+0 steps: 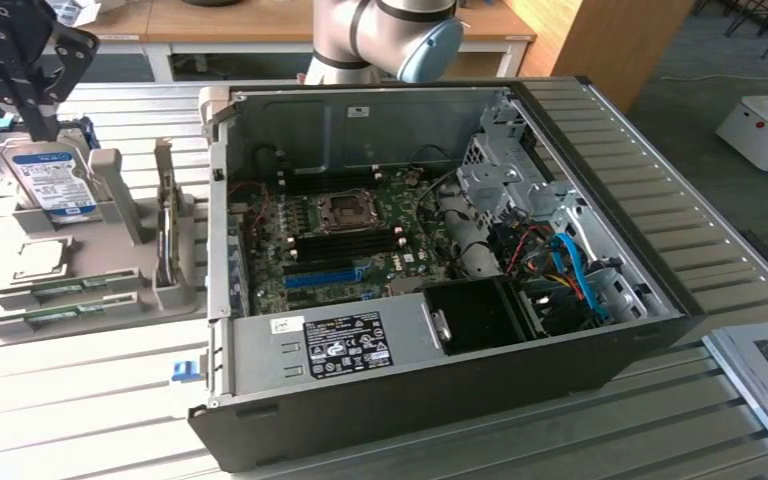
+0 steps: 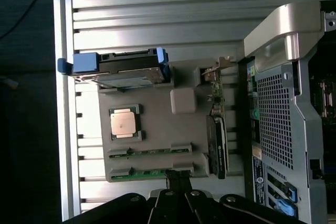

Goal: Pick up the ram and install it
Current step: 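Reach for the ram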

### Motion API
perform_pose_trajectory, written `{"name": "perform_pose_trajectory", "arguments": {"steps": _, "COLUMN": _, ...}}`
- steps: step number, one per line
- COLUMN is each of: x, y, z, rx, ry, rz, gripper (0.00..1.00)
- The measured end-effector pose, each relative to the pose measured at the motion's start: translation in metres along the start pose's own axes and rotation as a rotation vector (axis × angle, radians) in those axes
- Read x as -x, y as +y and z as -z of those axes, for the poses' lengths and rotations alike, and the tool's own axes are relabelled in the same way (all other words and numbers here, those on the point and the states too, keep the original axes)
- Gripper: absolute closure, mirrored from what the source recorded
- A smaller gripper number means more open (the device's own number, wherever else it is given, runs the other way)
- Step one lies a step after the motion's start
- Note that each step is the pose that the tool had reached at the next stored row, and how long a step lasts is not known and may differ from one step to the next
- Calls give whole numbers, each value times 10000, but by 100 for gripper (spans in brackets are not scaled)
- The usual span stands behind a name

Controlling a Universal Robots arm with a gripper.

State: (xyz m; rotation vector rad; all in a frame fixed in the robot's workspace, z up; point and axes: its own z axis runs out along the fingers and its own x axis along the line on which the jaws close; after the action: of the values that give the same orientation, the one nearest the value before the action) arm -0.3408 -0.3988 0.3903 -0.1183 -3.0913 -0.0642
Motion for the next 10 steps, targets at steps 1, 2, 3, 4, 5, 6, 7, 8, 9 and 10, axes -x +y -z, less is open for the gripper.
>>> {"name": "perform_pose_trajectory", "arguments": {"steps": 1, "x": -18, "y": -2, "z": -1, "rx": -1, "ry": 1, "rz": 1, "gripper": 90}}
{"name": "perform_pose_trajectory", "arguments": {"steps": 2, "x": -36, "y": -3, "z": -2, "rx": -1, "ry": 1, "rz": 2, "gripper": 90}}
{"name": "perform_pose_trajectory", "arguments": {"steps": 3, "x": -56, "y": -5, "z": -3, "rx": 0, "ry": 0, "rz": 2, "gripper": 90}}
{"name": "perform_pose_trajectory", "arguments": {"steps": 4, "x": -75, "y": -6, "z": -5, "rx": 0, "ry": 0, "rz": 3, "gripper": 90}}
{"name": "perform_pose_trajectory", "arguments": {"steps": 5, "x": -94, "y": -8, "z": -6, "rx": 0, "ry": 1, "rz": 2, "gripper": 90}}
{"name": "perform_pose_trajectory", "arguments": {"steps": 6, "x": -113, "y": -9, "z": -7, "rx": 0, "ry": 0, "rz": 3, "gripper": 90}}
{"name": "perform_pose_trajectory", "arguments": {"steps": 7, "x": -132, "y": -11, "z": -8, "rx": 0, "ry": 1, "rz": 4, "gripper": 90}}
{"name": "perform_pose_trajectory", "arguments": {"steps": 8, "x": -150, "y": -12, "z": -9, "rx": 0, "ry": 0, "rz": 4, "gripper": 90}}
{"name": "perform_pose_trajectory", "arguments": {"steps": 9, "x": -171, "y": -14, "z": -10, "rx": -1, "ry": 1, "rz": 4, "gripper": 90}}
{"name": "perform_pose_trajectory", "arguments": {"steps": 10, "x": -190, "y": -15, "z": -11, "rx": 0, "ry": 0, "rz": 4, "gripper": 90}}
